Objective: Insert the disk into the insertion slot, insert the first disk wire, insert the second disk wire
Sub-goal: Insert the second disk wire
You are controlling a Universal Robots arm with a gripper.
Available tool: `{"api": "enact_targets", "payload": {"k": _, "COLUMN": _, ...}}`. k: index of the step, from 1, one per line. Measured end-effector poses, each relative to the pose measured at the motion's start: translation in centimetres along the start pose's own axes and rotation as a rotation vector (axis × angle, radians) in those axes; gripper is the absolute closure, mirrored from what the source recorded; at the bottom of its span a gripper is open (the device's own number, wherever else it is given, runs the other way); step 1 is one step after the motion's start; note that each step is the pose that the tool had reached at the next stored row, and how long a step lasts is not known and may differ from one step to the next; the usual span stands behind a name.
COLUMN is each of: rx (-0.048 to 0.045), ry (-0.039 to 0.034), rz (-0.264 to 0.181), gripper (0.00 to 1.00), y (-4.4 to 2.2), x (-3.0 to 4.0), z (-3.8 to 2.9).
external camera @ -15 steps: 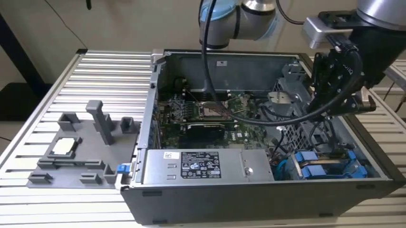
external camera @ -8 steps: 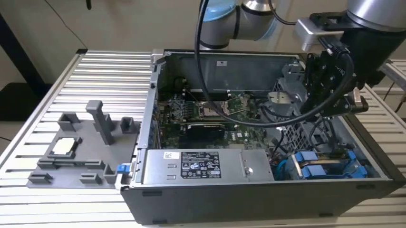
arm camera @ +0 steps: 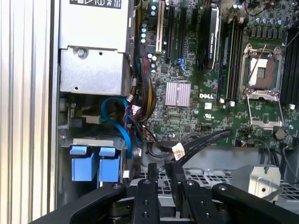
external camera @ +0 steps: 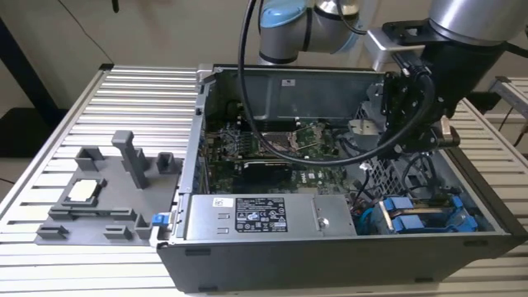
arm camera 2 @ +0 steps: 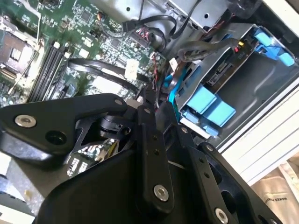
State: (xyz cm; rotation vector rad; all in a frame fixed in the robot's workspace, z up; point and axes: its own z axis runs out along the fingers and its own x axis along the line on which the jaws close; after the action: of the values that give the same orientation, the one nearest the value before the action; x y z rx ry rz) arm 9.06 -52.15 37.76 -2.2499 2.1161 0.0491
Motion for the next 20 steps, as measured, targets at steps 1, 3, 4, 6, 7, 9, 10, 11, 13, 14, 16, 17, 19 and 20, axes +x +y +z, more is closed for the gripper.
{"api": "enact_targets", "payload": {"k": 1, "rx": 0.0008, "ry": -0.0007, "rz": -0.003, "gripper": 0.73, "y": 0.15, "x": -0.04, "z": 0.10}}
{"api": "enact_targets", "payload": {"k": 3, "rx": 0.0023, "ry": -0.0017, "rz": -0.012, "gripper": 0.73, "y": 0.38, "x": -0.10, "z": 0.32}}
{"api": "enact_targets", "payload": {"k": 4, "rx": 0.0028, "ry": -0.0019, "rz": -0.017, "gripper": 0.73, "y": 0.46, "x": -0.14, "z": 0.42}}
{"api": "enact_targets", "payload": {"k": 6, "rx": 0.0045, "ry": -0.0030, "rz": -0.029, "gripper": 0.73, "y": 0.52, "x": -0.19, "z": 0.59}}
{"api": "enact_targets", "payload": {"k": 7, "rx": 0.0067, "ry": -0.0039, "rz": -0.034, "gripper": 0.73, "y": 0.54, "x": -0.21, "z": 0.65}}
{"api": "enact_targets", "payload": {"k": 9, "rx": 0.0127, "ry": -0.0057, "rz": -0.038, "gripper": 0.73, "y": 0.64, "x": -0.22, "z": 0.77}}
{"api": "enact_targets", "payload": {"k": 10, "rx": 0.0148, "ry": -0.0066, "rz": -0.038, "gripper": 0.73, "y": 0.70, "x": -0.22, "z": 0.81}}
{"api": "enact_targets", "payload": {"k": 11, "rx": 0.0169, "ry": -0.0077, "rz": -0.039, "gripper": 0.73, "y": 0.78, "x": -0.22, "z": 0.85}}
{"api": "enact_targets", "payload": {"k": 13, "rx": 0.0211, "ry": -0.0120, "rz": -0.039, "gripper": 0.73, "y": 0.90, "x": -0.23, "z": 0.91}}
{"api": "enact_targets", "payload": {"k": 14, "rx": 0.0231, "ry": -0.0144, "rz": -0.039, "gripper": 0.73, "y": 0.95, "x": -0.23, "z": 0.95}}
{"api": "enact_targets", "payload": {"k": 16, "rx": 0.0254, "ry": -0.0189, "rz": -0.039, "gripper": 0.73, "y": 1.01, "x": -0.24, "z": 0.99}}
{"api": "enact_targets", "payload": {"k": 17, "rx": 0.0260, "ry": -0.0220, "rz": -0.039, "gripper": 0.73, "y": 1.02, "x": -0.23, "z": 1.03}}
{"api": "enact_targets", "payload": {"k": 19, "rx": 0.0269, "ry": -0.0265, "rz": -0.039, "gripper": 0.73, "y": 1.04, "x": -0.24, "z": 1.08}}
{"api": "enact_targets", "payload": {"k": 20, "rx": 0.0268, "ry": -0.0264, "rz": -0.039, "gripper": 0.73, "y": 1.04, "x": -0.24, "z": 1.08}}
